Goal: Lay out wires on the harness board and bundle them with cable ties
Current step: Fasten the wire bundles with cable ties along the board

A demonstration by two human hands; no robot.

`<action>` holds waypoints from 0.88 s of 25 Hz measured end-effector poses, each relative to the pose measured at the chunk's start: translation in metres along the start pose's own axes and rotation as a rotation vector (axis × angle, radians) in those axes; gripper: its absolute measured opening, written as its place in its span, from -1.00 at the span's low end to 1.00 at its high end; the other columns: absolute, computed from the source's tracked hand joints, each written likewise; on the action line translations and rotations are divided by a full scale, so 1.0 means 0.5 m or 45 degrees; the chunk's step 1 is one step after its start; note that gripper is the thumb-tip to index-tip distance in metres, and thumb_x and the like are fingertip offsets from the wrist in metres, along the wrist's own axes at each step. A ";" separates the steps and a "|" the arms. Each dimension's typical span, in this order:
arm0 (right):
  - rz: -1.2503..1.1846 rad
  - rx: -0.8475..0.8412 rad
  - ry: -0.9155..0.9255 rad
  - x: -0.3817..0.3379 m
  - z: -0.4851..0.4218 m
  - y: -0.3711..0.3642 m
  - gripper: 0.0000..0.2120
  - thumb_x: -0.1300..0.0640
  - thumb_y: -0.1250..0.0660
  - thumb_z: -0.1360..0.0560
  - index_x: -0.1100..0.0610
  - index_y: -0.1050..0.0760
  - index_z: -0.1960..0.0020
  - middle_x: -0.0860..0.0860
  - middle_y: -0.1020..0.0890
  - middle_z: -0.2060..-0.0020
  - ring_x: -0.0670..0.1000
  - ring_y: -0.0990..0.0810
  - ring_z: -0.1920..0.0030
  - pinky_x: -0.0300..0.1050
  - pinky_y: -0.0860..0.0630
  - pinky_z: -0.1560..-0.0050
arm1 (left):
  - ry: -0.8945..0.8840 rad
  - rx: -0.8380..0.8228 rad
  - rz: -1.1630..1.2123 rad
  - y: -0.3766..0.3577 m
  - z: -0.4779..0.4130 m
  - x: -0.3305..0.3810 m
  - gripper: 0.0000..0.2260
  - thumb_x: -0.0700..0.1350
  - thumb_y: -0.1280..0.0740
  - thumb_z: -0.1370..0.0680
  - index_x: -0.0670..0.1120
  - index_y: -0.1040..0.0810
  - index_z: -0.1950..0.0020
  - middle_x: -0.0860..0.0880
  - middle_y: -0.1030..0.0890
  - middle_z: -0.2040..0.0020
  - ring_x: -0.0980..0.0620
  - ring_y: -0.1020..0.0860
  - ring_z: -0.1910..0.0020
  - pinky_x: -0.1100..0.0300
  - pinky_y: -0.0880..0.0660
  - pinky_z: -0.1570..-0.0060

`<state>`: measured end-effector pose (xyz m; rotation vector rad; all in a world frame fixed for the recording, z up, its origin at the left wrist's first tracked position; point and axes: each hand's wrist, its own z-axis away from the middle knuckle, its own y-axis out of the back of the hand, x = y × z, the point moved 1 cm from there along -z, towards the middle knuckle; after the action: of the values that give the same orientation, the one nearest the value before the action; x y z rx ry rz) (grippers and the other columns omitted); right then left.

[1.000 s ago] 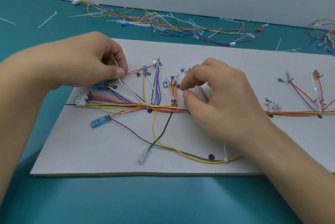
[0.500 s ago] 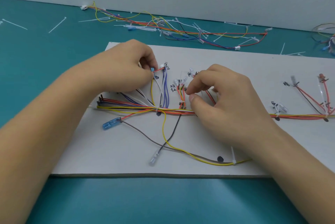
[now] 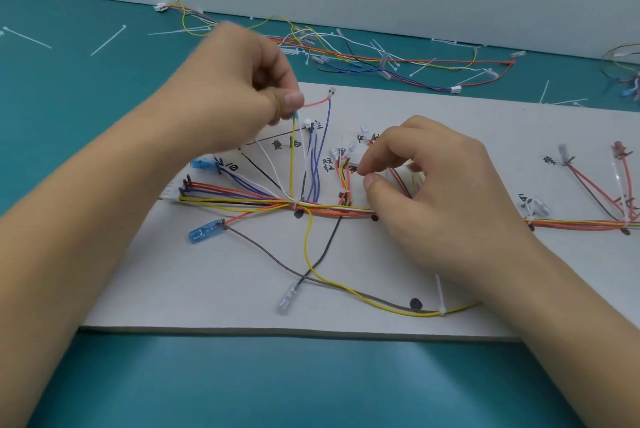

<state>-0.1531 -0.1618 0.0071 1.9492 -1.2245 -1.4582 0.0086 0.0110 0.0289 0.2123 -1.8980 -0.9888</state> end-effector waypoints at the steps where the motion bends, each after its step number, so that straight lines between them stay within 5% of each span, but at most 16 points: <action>1: 0.000 -0.004 0.002 0.000 0.000 0.000 -0.90 0.12 -0.34 -0.42 -0.02 -0.63 0.14 -0.12 -0.58 0.18 -0.06 -0.53 0.06 -0.20 -0.43 0.03 | -0.050 0.016 0.059 0.013 0.005 0.008 -0.89 -0.11 -0.49 -0.52 -0.01 -0.64 0.21 0.01 -0.69 0.35 0.13 -0.60 0.41 0.20 -0.53 0.39; 4: 0.013 -0.028 -0.007 0.001 0.000 -0.005 -0.92 0.15 -0.38 -0.43 -0.01 -0.63 0.14 -0.12 -0.57 0.18 -0.06 -0.53 0.06 -0.18 -0.43 0.02 | -0.101 -0.137 -0.059 0.054 0.026 0.010 -0.95 -0.04 -0.51 -0.50 0.09 -0.67 0.14 0.12 -0.70 0.33 0.18 -0.64 0.42 0.22 -0.54 0.37; 8: 0.004 -0.038 -0.021 0.000 0.000 -0.006 -0.92 0.13 -0.37 -0.42 -0.02 -0.63 0.14 -0.13 -0.57 0.18 -0.07 -0.53 0.05 -0.19 -0.43 0.01 | 0.013 -0.466 -0.345 0.069 0.048 -0.006 -0.67 -0.20 -0.40 -0.55 0.30 -0.64 0.03 0.27 -0.69 0.22 0.17 -0.59 0.38 0.06 -0.59 0.17; 11: 0.002 -0.036 -0.033 0.002 -0.002 -0.007 -0.90 0.09 -0.34 -0.41 -0.03 -0.63 0.14 -0.13 -0.57 0.18 -0.08 -0.53 0.06 -0.18 -0.44 0.02 | 0.011 -0.583 -0.419 0.065 0.054 0.008 -0.54 -0.27 -0.29 -0.49 0.36 -0.59 0.00 0.33 -0.67 0.15 0.20 -0.55 0.37 0.12 -0.51 0.26; 17: 0.007 -0.042 -0.036 0.000 0.001 -0.006 -0.90 0.08 -0.34 -0.41 -0.05 -0.62 0.14 -0.14 -0.57 0.17 -0.09 -0.52 0.05 -0.16 -0.45 0.00 | 0.033 -0.717 -0.389 0.050 0.065 0.022 -0.75 0.13 -0.28 -0.33 0.23 -0.63 0.04 0.15 -0.66 0.30 0.15 -0.54 0.40 0.15 -0.51 0.30; 22: -0.004 -0.042 -0.033 0.001 0.000 -0.005 -0.81 0.19 -0.28 -0.41 -0.03 -0.63 0.12 -0.10 -0.59 0.15 -0.07 -0.54 0.04 -0.14 -0.47 -0.01 | 0.051 -0.747 -0.432 0.046 0.061 0.013 -0.92 0.16 -0.45 -0.45 0.24 -0.62 0.09 0.18 -0.67 0.25 0.14 -0.57 0.34 0.05 -0.59 0.19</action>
<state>-0.1522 -0.1610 0.0050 1.9174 -1.2007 -1.5000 -0.0136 0.0395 0.0427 0.2058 -1.4828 -1.7088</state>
